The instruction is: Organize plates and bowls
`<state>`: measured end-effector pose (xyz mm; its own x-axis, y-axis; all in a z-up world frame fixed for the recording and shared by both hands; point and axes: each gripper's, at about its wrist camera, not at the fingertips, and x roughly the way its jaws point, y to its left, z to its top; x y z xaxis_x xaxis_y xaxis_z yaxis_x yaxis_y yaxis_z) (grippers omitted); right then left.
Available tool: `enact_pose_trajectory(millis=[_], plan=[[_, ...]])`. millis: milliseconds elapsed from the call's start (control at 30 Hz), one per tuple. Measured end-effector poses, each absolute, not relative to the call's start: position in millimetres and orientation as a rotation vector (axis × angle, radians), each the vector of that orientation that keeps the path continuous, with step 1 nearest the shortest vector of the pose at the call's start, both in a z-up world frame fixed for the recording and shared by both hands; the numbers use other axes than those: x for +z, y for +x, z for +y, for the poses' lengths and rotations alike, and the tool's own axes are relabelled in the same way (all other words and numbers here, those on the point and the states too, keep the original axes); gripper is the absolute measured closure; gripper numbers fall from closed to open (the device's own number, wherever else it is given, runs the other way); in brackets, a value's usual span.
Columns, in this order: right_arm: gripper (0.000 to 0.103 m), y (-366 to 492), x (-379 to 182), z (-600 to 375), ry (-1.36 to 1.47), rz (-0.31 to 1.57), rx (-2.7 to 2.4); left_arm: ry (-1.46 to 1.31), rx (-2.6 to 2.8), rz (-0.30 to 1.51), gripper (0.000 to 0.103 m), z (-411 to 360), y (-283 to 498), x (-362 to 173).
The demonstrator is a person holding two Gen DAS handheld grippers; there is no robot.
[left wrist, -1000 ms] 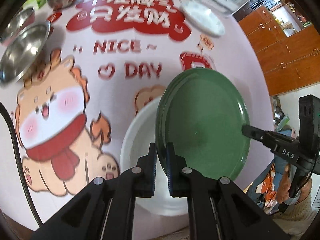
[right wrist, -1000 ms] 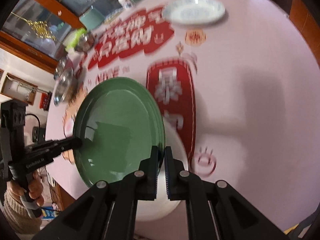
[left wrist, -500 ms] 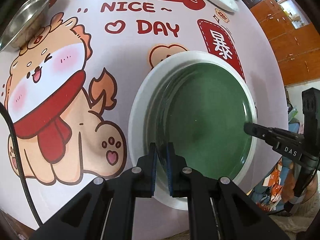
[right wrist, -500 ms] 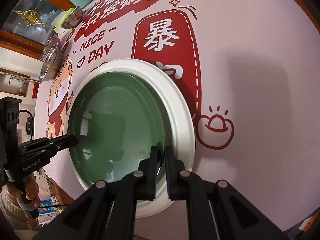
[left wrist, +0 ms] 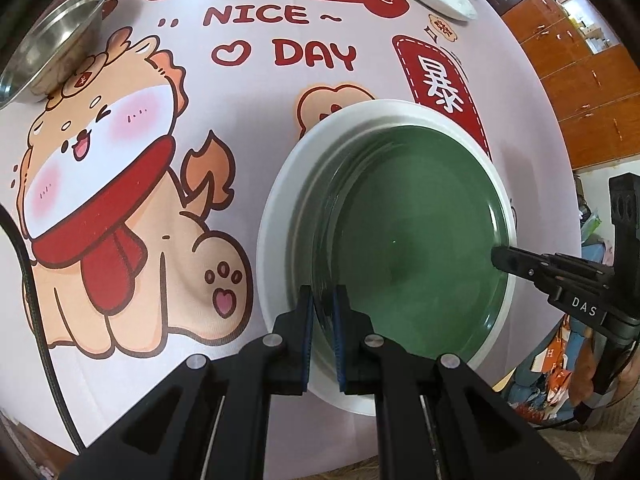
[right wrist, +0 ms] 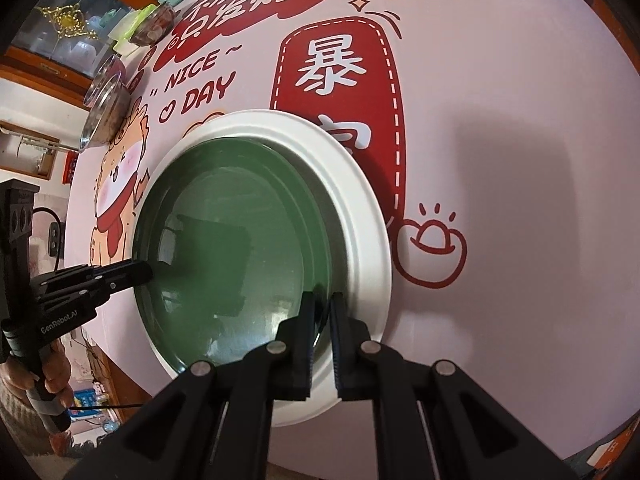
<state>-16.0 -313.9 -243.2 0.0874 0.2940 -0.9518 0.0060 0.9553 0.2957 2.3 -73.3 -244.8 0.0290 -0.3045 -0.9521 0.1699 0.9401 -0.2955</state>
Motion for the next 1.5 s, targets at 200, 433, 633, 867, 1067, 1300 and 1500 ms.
enact_pose_trajectory(millis=[200, 433, 633, 867, 1067, 1300, 1500], plan=[[0.093, -18, -242, -311, 0.208, 1.483, 0.216, -0.103, -0.371, 1.498, 0.095, -76, 0, -244], [0.092, -19, -237, -309, 0.162, 1.48, 0.21, -0.083, -0.374, 1.495, 0.083, -81, -2, -242], [0.075, -20, -219, -306, 0.101, 1.409, 0.198, -0.048, -0.372, 1.466, 0.074, -89, -4, -235], [0.073, -20, -210, -308, 0.079, 1.386, 0.188, -0.027, -0.355, 1.426, 0.068, -88, -4, -221], [0.073, -23, -207, -306, 0.09, 1.383, 0.192, -0.015, -0.34, 1.374, 0.057, -83, -6, -202], [0.073, -25, -191, -299, 0.106, 1.346, 0.195, 0.0, -0.348, 1.295, 0.056, -79, -12, -170], [0.073, -32, -174, -289, 0.12, 1.308, 0.179, 0.03, -0.366, 1.182, 0.043, -78, -21, -134]])
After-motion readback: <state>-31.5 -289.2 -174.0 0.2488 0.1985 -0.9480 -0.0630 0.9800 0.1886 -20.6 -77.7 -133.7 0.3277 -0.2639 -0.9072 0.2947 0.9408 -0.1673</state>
